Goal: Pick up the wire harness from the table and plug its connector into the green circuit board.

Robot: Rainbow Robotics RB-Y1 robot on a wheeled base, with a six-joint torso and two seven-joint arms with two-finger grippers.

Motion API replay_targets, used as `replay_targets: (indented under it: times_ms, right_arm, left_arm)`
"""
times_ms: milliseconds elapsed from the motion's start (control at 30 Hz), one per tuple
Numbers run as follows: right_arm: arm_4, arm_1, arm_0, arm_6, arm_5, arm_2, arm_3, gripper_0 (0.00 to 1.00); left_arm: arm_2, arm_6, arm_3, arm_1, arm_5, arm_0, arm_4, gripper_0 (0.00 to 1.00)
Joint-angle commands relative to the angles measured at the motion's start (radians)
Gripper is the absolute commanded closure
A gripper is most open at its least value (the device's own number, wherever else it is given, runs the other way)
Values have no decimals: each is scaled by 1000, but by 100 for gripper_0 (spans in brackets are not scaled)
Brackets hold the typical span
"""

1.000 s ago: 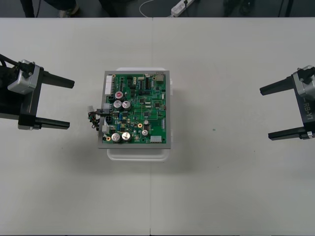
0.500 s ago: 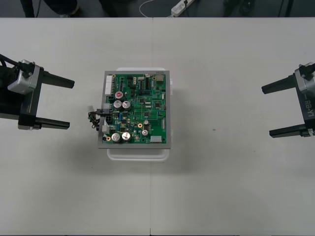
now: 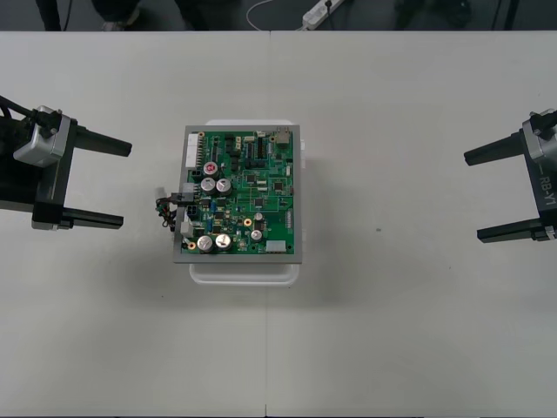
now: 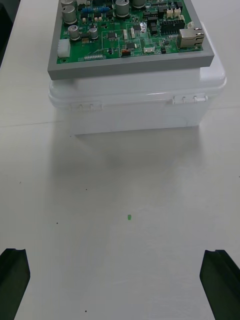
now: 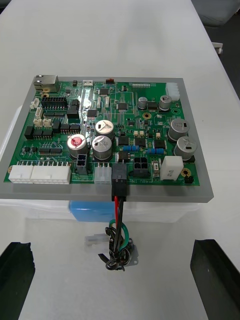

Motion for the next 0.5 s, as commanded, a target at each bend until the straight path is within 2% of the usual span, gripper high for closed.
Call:
replay_targets:
  times_ms: [33,500]
  right_arm:
    - [-7,-48,-29,51,-4,-34,-2,0]
    - [-7,-48,-29,51,-4,-34,-2,0]
  left_arm:
    - [1,41,-20,-8,-25,-31,0,8]
    - [1,41,-20,-8,-25,-31,0,8]
